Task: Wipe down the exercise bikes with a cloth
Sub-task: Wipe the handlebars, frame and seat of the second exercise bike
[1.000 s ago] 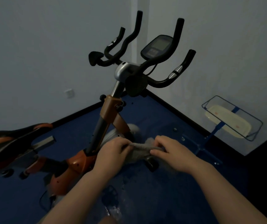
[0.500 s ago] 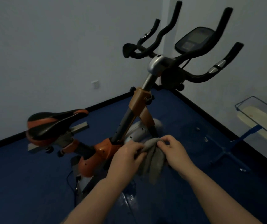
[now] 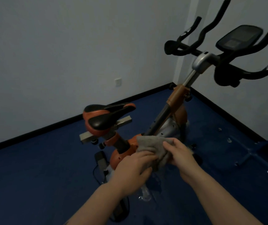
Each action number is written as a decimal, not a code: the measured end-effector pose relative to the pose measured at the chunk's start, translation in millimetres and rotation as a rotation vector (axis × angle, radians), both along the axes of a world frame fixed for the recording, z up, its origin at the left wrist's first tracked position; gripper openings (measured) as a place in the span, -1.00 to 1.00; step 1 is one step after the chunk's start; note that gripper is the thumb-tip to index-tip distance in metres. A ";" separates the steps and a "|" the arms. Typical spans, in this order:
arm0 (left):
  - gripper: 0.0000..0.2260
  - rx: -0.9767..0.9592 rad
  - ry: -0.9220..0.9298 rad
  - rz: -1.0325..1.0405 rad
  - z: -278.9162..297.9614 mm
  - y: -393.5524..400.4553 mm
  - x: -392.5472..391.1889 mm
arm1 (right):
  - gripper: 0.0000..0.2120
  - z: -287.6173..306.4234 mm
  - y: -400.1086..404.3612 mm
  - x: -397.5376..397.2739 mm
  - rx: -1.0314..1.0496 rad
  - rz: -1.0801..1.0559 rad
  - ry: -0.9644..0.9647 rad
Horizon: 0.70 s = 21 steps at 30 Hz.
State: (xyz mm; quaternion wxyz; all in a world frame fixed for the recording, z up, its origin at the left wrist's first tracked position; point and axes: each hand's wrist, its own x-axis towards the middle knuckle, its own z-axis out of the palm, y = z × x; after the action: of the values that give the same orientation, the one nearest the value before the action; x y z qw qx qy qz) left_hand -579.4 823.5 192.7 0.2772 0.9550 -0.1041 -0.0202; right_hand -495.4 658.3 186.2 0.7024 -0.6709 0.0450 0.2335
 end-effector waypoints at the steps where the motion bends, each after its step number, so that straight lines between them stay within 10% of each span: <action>1: -0.63 -0.014 0.006 0.032 -1.4 16.3 -6.8 | -0.88 0.2 11.0 -4.3 0.004 -0.017 0.002; 21: -0.81 -0.280 0.161 0.554 -25.4 126.5 29.8 | -0.86 -2.7 106.4 24.1 0.015 0.036 -0.110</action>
State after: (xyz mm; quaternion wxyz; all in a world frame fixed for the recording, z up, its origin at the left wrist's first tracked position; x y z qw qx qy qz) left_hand -549.6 950.1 167.4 0.4083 0.8948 0.1805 -0.0047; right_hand -471.3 764.7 183.5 0.7045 -0.6781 -0.0074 0.2092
